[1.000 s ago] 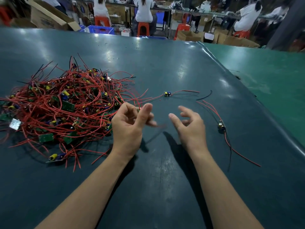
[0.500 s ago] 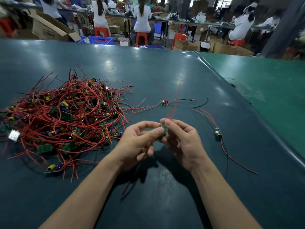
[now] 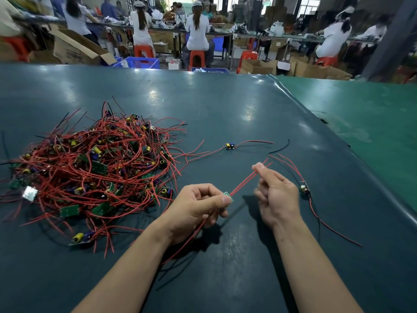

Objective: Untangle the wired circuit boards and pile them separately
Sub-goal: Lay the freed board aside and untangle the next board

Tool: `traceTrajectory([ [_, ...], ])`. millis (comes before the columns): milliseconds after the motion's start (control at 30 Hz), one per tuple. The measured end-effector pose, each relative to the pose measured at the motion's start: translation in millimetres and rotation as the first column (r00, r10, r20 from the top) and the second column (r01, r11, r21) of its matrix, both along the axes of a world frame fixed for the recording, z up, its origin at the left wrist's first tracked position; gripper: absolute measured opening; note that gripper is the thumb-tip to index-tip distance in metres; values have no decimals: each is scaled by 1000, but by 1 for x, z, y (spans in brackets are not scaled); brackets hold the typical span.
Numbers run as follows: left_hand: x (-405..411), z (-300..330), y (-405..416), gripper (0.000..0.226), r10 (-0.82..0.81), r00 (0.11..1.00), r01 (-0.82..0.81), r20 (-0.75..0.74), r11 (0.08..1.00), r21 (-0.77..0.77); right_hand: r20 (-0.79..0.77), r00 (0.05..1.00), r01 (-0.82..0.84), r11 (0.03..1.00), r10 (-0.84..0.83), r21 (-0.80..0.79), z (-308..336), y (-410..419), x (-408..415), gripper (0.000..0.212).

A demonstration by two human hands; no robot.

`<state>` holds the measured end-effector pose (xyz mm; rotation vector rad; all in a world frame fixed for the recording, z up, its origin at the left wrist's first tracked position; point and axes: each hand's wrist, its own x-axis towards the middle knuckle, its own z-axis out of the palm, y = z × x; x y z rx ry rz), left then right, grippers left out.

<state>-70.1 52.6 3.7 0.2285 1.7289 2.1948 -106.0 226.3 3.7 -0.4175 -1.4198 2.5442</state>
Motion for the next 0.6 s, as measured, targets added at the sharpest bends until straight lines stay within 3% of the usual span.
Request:
traceTrajectory([
  [267, 0, -4, -3, 21, -26, 999, 28, -42, 999, 42, 23, 970, 242, 965, -241, -99, -3, 12, -10, 20],
  [367, -2, -4, -2, 14, 90, 996, -87, -14, 987, 136, -22, 949, 311, 946, -314, -90, 0, 24, -14, 22],
  [433, -8, -4, 1, 10, 224, 974, -225, 30, 948, 224, -55, 978, 203, 979, -201, 21, 0, 19, -9, 24],
  [500, -13, -4, 4, 18, 317, 948, -317, 44, 913, 257, -8, 999, -52, 985, 54, 164, -2, 5, 0, 29],
  [600, -12, -8, 7, 18, 338, 941, -329, -26, 929, 168, 137, 874, -481, 786, 467, 389, -3, -10, 16, 39],
])
